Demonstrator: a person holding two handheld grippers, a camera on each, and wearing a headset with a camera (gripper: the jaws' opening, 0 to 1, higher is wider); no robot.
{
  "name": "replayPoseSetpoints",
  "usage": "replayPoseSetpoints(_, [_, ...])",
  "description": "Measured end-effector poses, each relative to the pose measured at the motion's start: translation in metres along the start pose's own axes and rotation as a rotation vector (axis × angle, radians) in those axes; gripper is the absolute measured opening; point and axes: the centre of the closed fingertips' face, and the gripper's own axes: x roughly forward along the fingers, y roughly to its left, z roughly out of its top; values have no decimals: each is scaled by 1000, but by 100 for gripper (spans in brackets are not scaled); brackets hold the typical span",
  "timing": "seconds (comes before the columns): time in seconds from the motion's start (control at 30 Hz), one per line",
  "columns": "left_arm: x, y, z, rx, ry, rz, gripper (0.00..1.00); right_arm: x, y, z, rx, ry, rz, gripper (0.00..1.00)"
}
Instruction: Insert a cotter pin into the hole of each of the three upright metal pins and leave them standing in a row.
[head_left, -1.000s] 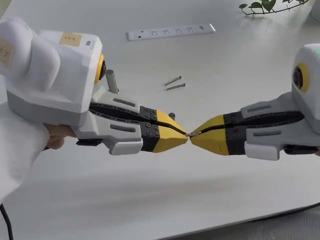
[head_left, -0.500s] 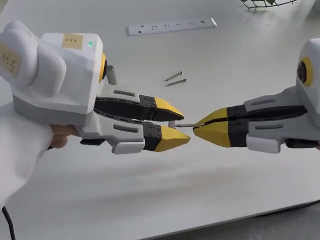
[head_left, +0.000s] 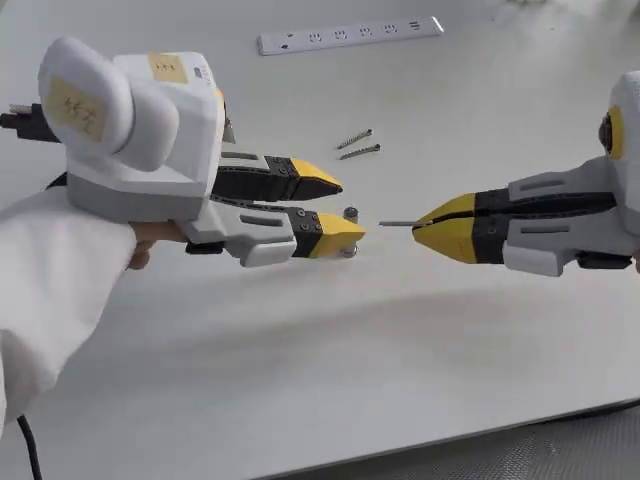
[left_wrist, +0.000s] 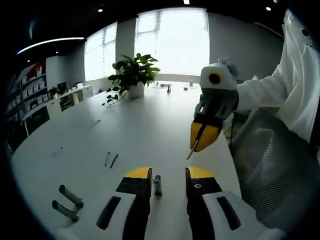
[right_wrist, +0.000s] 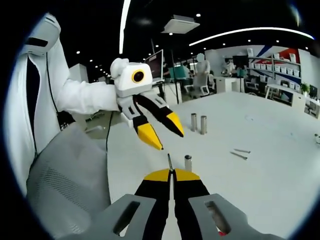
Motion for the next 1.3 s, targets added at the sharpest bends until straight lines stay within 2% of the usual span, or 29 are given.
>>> replayPoseSetpoints(0.1, [8, 7, 0, -15, -1, 20, 26, 2, -12, -5, 9, 6, -13, 0])
replayPoseSetpoints(0.27, [20, 9, -12, -25, 49, 24, 23, 7, -22, -10, 20, 12, -12, 0])
replayPoseSetpoints(0.3, [24, 7, -18, -95, 64, 19, 23, 9, -25, -12, 18, 16, -10, 0])
replayPoseSetpoints(0.33, [26, 7, -19, -110, 61, 13, 24, 10, -26, -13, 20, 18, -8, 0])
replayPoseSetpoints(0.4, [32, 7, -23, -100, 74, 10, 23, 13, -30, -15, 23, 17, -6, 0])
replayPoseSetpoints(0.43, [34, 8, -27, -91, 96, 19, 23, 14, -32, -16, 25, 18, -5, 0])
replayPoseSetpoints(0.57, [40, 13, -34, -101, 124, 47, 19, 19, -36, -21, 28, 28, 8, 0])
replayPoseSetpoints(0.6, [40, 13, -39, -73, 158, 46, 17, 20, -37, -22, 30, 29, 11, 0])
replayPoseSetpoints(0.63, [41, 14, -40, -52, 169, 51, 16, 22, -38, -23, 33, 28, 14, 0])
replayPoseSetpoints(0.67, [42, 13, -40, -38, 171, 53, 16, 23, -38, -24, 37, 29, 18, 0])
replayPoseSetpoints(0.87, [44, 12, -35, -105, 134, 46, 8, 29, -42, -25, 40, 31, 38, 0])
replayPoseSetpoints(1.2, [42, 10, -35, 24, 142, -15, 7, 38, -42, -25, 15, 48, 79, 0])
replayPoseSetpoints(1.3, [41, 9, -35, 34, 144, -30, 7, 40, -41, -25, 11, 49, 88, 0])
